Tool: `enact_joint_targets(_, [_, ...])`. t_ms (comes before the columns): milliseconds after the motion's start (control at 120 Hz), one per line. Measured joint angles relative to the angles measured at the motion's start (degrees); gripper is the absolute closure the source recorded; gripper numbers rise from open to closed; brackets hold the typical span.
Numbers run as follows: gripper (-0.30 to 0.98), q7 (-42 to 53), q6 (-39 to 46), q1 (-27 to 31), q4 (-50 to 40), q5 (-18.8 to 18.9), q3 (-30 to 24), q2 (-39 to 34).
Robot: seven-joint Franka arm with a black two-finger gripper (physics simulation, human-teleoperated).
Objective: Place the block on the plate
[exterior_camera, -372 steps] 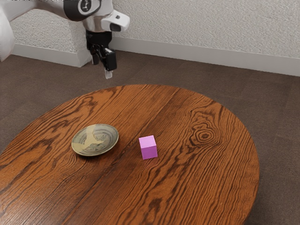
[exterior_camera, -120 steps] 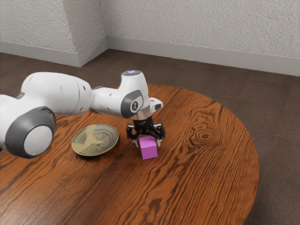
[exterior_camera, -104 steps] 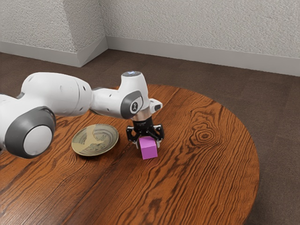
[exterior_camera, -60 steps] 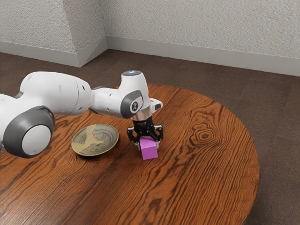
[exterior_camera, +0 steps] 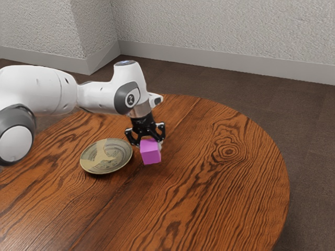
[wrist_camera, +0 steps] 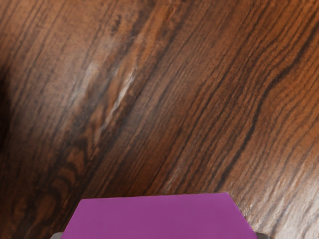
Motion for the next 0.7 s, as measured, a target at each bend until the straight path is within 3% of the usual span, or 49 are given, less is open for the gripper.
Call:
enact_joint_targets(425, [0.28, -0.24, -2.41, 15.44, -0.15, 0.01, -2.73, 0.37])
enact_joint_targets(700, [0.28, -0.14, -2.94, 18.99, -1.09, -0.82, -2.98, 2.36])
